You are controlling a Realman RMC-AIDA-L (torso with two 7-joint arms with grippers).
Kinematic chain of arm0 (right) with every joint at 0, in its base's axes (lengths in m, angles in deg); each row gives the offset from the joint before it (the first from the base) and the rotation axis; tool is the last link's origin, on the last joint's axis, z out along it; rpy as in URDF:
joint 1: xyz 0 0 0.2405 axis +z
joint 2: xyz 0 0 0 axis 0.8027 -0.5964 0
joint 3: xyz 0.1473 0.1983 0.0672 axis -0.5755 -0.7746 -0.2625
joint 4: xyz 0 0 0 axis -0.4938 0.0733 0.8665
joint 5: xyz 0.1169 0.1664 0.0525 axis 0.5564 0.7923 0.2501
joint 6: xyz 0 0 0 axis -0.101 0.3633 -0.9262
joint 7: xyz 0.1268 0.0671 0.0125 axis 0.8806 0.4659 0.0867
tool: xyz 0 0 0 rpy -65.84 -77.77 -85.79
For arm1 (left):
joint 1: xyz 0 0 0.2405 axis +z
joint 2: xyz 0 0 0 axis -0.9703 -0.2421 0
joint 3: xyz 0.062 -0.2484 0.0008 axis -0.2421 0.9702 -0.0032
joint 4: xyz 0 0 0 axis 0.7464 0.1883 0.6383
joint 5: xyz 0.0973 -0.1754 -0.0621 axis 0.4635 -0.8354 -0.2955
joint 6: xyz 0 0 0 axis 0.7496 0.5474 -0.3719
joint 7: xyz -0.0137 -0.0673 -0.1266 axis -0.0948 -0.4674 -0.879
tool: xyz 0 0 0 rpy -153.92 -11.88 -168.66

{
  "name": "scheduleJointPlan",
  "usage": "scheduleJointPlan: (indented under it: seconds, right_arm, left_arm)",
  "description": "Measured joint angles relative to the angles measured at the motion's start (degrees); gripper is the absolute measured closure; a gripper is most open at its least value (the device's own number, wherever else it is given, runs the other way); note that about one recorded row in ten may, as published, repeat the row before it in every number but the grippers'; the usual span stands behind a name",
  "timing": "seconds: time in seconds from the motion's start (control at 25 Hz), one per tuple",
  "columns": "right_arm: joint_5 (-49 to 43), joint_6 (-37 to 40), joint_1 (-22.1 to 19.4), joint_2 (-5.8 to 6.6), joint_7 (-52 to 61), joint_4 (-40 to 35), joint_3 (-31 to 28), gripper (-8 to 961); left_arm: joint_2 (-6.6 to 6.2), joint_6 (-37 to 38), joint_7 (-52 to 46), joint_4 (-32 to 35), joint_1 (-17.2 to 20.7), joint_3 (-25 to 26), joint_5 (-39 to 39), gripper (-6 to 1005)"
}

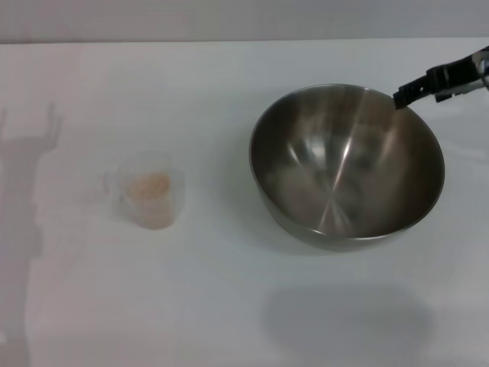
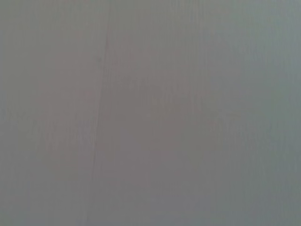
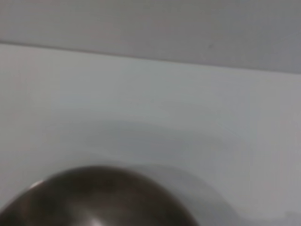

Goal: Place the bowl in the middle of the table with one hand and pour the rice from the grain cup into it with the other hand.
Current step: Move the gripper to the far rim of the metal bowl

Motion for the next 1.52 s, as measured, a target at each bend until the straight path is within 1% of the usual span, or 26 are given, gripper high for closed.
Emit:
scheduleJointPlan:
  seconds: [0.08, 0.28, 0.44, 0.56, 0.64, 0.84, 1.04, 1.24, 1.48, 1.52]
  right_arm:
    - [-0.3, 0.0, 1.0, -0.04, -0.9, 3.4, 0.2, 227]
    - [-0.7, 0.0, 1.8, -0.01, -2.5, 7.9, 0.5, 231]
    - [-1.0, -0.1, 1.9, 0.0, -3.1, 8.7, 0.8, 235]
    - [-4.2, 0.5, 1.1, -0.59, -3.6, 8.6, 0.7, 238]
    - [-4.7, 0.8, 0.8, -0.68, -3.7, 8.6, 0.5, 240]
    - [-5.1, 1.6, 0.2, -0.94, -4.8, 9.1, 0.6, 360]
    - [-5.1, 1.7, 0.2, -1.52, -5.7, 9.0, 0.7, 480]
    - [-5.1, 1.7, 0.4, -1.66, -6.2, 9.1, 0.7, 723]
    - [-5.2, 2.1, 0.5, -1.68, -6.2, 9.2, 0.7, 911]
    - [-5.2, 2.2, 0.6, -1.69, -6.2, 9.2, 0.7, 924]
  left_arm:
    - [0.0, 0.0, 0.0, 0.0, -0.2, 0.0, 0.0, 226]
    - [0.0, -0.5, 0.0, 0.0, -0.6, 0.2, 0.0, 227]
    - [0.0, -1.2, 0.0, 0.0, -0.7, 0.5, 0.0, 228]
    - [0.0, -1.4, -0.1, 0.0, -0.8, 0.8, 0.0, 228]
    - [0.0, -1.5, -0.3, 0.0, -0.8, 0.8, 0.0, 228]
    - [0.08, -1.5, -0.4, -0.1, -0.5, 0.8, 0.0, 229]
    - [0.12, -1.4, -0.5, -0.1, -0.2, 0.8, 0.0, 230]
    - [0.19, -1.2, -0.5, -0.2, 0.0, 0.7, 0.0, 231]
    - [0.18, -1.1, -0.5, -0.5, 0.1, 0.6, 0.0, 232]
    - [0.18, -1.1, -0.5, -0.5, 0.1, 0.6, 0.0, 232]
